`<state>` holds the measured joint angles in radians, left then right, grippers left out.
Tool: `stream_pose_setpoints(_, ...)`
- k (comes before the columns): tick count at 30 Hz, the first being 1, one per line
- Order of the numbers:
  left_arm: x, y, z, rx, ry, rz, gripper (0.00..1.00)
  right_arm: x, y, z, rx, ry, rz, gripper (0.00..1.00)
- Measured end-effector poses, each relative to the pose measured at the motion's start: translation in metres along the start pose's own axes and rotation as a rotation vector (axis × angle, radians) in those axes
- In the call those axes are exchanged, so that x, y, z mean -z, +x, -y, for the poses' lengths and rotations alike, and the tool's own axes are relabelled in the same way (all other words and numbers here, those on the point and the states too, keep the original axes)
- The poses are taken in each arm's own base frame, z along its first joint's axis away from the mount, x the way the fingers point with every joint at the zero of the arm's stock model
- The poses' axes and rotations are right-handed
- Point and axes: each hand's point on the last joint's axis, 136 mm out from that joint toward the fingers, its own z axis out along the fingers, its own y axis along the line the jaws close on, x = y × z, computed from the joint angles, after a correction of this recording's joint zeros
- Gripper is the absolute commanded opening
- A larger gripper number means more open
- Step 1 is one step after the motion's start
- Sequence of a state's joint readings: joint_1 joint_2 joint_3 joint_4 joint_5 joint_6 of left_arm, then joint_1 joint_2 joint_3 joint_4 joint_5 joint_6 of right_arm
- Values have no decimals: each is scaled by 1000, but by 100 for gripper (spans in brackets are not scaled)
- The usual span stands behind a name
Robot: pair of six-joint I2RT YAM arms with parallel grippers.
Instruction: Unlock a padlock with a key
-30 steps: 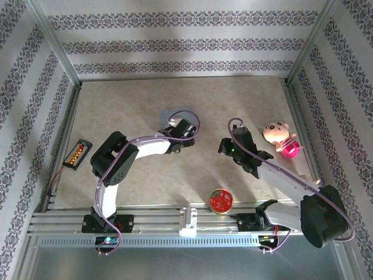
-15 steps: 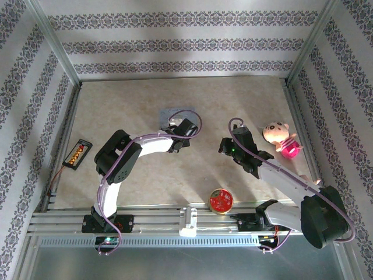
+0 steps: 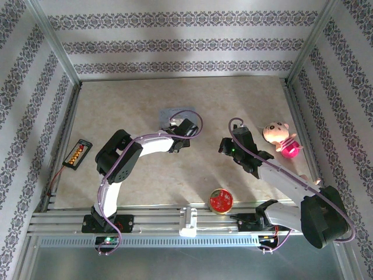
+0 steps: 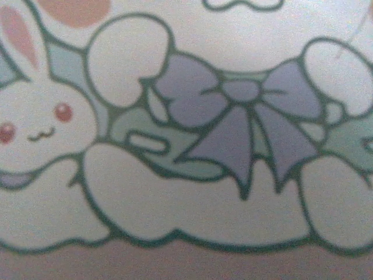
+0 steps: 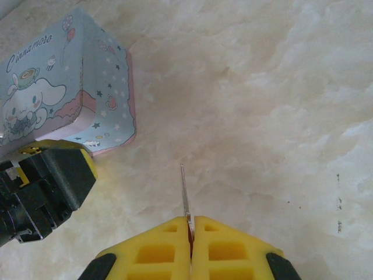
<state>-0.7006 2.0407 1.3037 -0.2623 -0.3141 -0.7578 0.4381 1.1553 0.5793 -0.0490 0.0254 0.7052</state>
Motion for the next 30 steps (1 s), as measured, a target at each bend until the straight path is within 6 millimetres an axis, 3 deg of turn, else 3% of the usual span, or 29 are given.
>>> stream_pose_setpoints(7,-1,0,-3,-24,-23,1,37,0,0,0,0,0,0,0)
stream_pose_setpoints(12,-1,-2,-3,-31,-28,6,21,0,0,0,0,0,0,0)
stream_pose_setpoints(17,-1,-1,-2,-29,-22,0,15,-1,1,0,-4,-4,2,0)
stream_pose_setpoints(24,3,3,6,41,31,-37,11,-10,32,14,4,-31,-28,0)
stream_pose_setpoints(30,7,8,18,111,89,-93,10,-19,67,12,45,-106,-56,0)
